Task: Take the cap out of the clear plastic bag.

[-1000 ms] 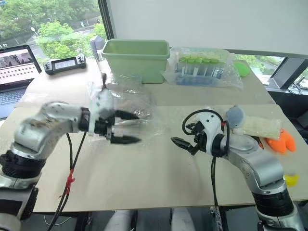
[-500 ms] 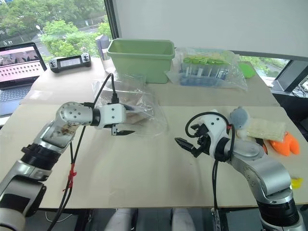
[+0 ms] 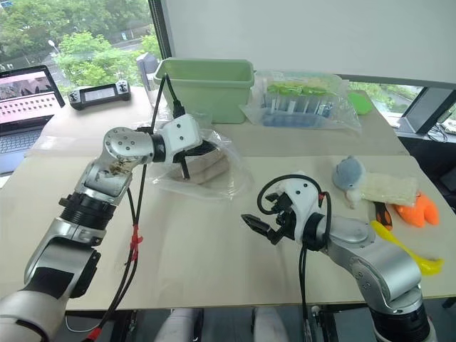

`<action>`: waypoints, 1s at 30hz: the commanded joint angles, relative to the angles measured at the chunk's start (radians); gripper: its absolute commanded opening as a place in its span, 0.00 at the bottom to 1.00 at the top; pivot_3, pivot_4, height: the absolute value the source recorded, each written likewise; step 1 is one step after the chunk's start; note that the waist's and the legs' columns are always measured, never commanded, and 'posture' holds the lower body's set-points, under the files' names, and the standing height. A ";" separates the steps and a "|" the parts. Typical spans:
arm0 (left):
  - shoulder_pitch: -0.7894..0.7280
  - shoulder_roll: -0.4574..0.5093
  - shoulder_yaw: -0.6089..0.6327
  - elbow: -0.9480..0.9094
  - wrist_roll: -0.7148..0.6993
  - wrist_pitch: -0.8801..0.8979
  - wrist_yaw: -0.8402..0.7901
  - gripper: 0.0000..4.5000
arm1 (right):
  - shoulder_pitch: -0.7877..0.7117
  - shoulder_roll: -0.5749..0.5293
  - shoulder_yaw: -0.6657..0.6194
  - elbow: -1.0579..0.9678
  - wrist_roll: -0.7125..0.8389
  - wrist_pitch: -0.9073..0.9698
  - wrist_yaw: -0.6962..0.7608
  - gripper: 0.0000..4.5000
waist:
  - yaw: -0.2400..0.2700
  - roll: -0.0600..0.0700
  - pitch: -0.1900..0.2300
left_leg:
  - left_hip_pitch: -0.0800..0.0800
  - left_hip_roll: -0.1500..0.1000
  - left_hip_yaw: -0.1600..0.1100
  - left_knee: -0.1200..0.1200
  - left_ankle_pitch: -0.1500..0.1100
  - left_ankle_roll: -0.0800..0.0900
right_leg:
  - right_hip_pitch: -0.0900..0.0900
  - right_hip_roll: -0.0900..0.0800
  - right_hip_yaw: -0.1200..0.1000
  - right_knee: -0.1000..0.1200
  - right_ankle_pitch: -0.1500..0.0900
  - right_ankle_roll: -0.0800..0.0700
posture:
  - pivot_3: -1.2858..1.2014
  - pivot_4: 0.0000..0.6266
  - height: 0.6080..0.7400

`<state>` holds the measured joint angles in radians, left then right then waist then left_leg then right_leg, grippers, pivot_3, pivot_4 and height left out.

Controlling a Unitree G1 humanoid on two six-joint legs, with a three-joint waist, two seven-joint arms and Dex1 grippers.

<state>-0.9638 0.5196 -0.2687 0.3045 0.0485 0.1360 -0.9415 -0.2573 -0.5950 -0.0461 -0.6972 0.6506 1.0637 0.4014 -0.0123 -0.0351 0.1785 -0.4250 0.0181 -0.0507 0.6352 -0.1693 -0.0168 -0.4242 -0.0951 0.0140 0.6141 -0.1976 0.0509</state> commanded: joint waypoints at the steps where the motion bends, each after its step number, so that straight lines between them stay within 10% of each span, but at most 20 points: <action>1: -0.055 0.004 0.033 -0.036 -0.015 0.001 -0.012 0.00 | -0.010 0.010 0.003 -0.033 0.012 0.000 -0.011 1.00 | 0.000 0.000 0.000 | 0.000 0.000 0.000 0.000 0.000 0.000 | 0.000 0.000 0.000 0.000 0.000 0.000 | 0.52 0.24 1.00; 16: -0.159 -0.007 0.080 0.061 0.056 -0.099 0.146 0.00 | -0.023 0.070 0.003 0.010 0.013 -0.037 -0.030 1.00 | -0.001 0.000 0.000 | 0.000 0.000 0.000 0.001 0.000 0.000 | 0.001 0.000 0.000 0.000 0.000 0.000 | 0.52 0.24 1.00; 26: -0.096 -0.005 0.064 -0.049 -0.037 0.011 -0.023 0.00 | -0.016 0.216 0.001 0.054 0.047 -0.024 -0.088 1.00 | -0.002 0.000 0.000 | 0.001 0.000 0.000 0.001 0.000 0.000 | 0.000 0.001 0.001 0.001 0.001 0.000 | 0.52 0.24 1.00; 30: -0.057 0.048 0.066 -0.096 -0.064 0.037 -0.119 0.22 | -0.008 0.217 0.001 0.056 0.042 -0.032 -0.093 1.00 | -0.006 0.000 0.000 | 0.001 0.001 0.000 0.001 0.000 0.000 | 0.000 0.001 0.001 0.002 0.001 0.000 | 0.52 0.24 1.00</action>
<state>-1.0078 0.5377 -0.2172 0.2522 0.0034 0.1660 -1.0276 -0.2625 -0.3783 -0.0318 -0.6186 0.6881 1.0521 0.3125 -0.0180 -0.0347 0.1787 -0.4241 0.0188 -0.0507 0.6364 -0.1692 -0.0168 -0.4242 -0.0936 0.0152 0.6165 -0.1968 0.0504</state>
